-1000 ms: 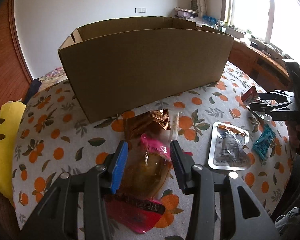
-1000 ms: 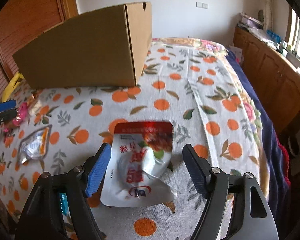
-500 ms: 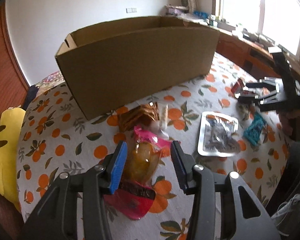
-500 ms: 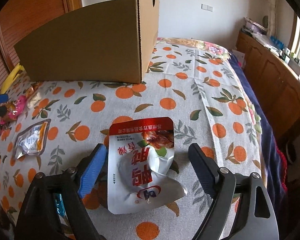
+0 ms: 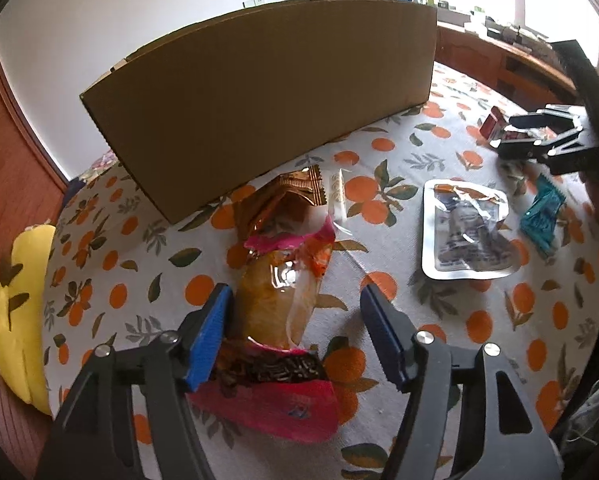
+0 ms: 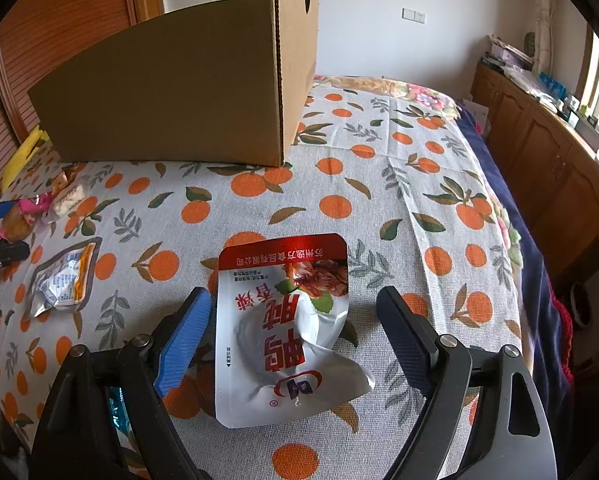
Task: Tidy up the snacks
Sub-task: 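Grasp the pink-and-red bag with the left tool while the right tool grasps the white pouch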
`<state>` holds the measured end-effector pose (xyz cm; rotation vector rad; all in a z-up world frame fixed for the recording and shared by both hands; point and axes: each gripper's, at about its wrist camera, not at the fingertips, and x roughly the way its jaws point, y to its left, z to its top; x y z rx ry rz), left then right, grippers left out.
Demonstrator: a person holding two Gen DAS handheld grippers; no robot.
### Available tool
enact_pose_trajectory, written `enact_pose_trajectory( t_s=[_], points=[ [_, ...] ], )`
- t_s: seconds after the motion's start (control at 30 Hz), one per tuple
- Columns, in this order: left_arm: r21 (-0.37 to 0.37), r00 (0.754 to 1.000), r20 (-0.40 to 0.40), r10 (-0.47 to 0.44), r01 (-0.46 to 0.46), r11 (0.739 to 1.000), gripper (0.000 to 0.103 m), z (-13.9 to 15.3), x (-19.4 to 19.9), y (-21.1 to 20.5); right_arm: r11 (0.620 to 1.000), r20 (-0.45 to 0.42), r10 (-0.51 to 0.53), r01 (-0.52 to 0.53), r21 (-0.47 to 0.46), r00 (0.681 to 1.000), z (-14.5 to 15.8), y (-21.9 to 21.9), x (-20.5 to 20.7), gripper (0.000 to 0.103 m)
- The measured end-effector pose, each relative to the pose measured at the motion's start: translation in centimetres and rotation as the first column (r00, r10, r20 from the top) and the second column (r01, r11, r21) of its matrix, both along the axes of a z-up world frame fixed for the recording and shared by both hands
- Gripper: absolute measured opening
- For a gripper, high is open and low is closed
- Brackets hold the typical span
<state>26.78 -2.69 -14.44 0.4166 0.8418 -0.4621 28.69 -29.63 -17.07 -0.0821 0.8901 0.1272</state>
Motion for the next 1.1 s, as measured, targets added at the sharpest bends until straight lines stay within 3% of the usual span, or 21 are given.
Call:
enact_pose_trajectory(
  t_s=[0.4, 0.57, 0.67, 0.8, 1.1],
  points=[
    [-0.047, 0.999, 0.002, 0.042, -0.042, 0.998, 0.075, -0.3, 0.7, 0.4, 1.000, 0.000, 0.000, 0.000, 0.001, 1.000, 0.0, 0.1, 0.0, 0.087],
    [-0.033, 0.998, 0.035, 0.048, -0.047, 0.998, 0.075, -0.3, -0.1, 0.2, 1.000, 0.000, 0.000, 0.000, 0.001, 1.000, 0.0, 0.1, 0.0, 0.087],
    [-0.020, 0.999, 0.025, 0.048, -0.048, 0.999, 0.075, 0.1, -0.4, 0.1, 1.000, 0.000, 0.000, 0.000, 0.001, 1.000, -0.1, 0.1, 0.0, 0.087],
    [-0.073, 0.998, 0.037, 0.047, -0.044, 0.996, 0.075, 1.8, -0.7, 0.8, 1.000, 0.000, 0.000, 0.000, 0.001, 1.000, -0.1, 0.1, 0.0, 0.087],
    [-0.055, 0.997, -0.033, 0.067, -0.069, 0.996, 0.072, 1.3, 0.6, 1.4, 1.000, 0.000, 0.000, 0.000, 0.001, 1.000, -0.1, 0.1, 0.0, 0.088]
  ],
)
